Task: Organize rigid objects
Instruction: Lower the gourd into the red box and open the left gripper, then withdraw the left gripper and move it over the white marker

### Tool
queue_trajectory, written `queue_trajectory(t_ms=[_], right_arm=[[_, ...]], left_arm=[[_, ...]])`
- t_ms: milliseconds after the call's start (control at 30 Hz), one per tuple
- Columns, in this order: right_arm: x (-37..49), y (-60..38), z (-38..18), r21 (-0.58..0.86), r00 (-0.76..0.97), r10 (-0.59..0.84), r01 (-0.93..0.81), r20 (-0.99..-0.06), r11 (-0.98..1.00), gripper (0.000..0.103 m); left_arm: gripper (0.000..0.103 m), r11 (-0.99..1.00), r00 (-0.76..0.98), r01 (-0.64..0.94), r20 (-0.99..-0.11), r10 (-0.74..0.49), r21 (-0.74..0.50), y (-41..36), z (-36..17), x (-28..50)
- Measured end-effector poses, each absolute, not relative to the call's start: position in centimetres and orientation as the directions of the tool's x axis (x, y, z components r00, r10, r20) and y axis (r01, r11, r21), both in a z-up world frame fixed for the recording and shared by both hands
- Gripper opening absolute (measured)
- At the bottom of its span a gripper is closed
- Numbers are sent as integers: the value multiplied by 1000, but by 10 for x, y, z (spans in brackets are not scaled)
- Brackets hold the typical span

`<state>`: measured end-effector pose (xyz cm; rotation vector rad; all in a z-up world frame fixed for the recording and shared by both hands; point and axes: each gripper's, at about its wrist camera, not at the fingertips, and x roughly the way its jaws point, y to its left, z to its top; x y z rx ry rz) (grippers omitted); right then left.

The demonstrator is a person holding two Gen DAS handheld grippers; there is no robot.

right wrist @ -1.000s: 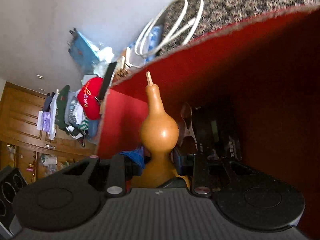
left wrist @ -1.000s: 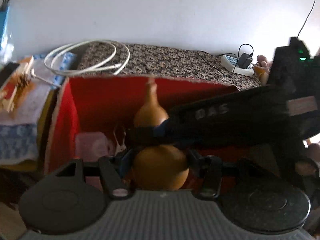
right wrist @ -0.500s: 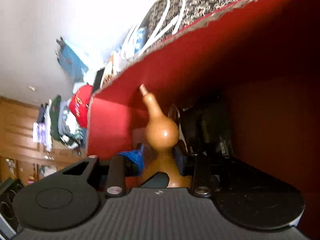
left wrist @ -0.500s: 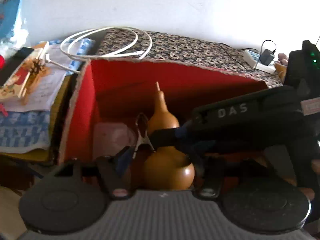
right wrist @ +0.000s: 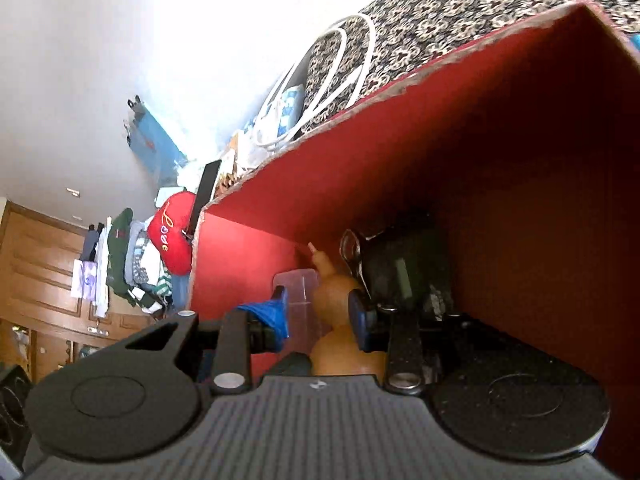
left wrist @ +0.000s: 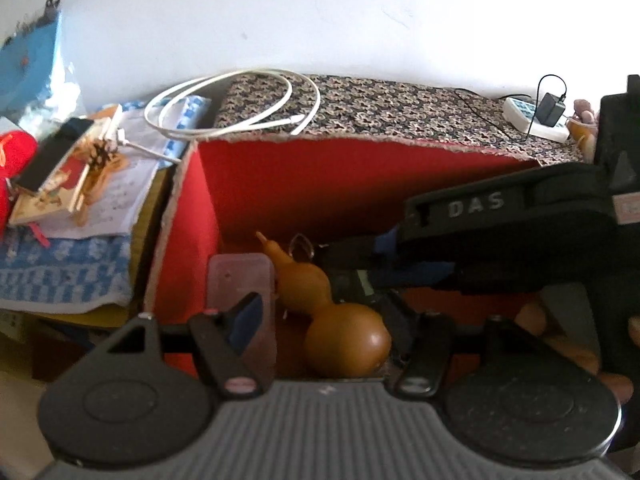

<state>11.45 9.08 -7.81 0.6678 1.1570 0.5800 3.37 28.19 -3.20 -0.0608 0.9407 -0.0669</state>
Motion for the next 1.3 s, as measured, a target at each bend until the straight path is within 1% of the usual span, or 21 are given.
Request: queue_trajectory(t_ms=[233,600,767,1000,1300], right_arm=[[93,77,-58,714,375,700,-127,-608,688,17],[54,52,-35,722,481,707,-196,-518,663,18],[38,39,-29,720,514,710,-230,-482,655,18],[18,5,-30,760,543,728,-229,-419,608,18],[-5,-49,-29,770,569,717,-211,-403,602,19]], left_arm=[[67,1000,607,28,-794,-7,12,263,-19,22],[70,995,639,28,-767,53,92,239,-2,-1],[72,993,656,46,-752,54,111,224,5,-13],[72,992,665,55,-745,52,118,201,12,-27],[72,990,685,91,-728,14,104,162,24,-47]])
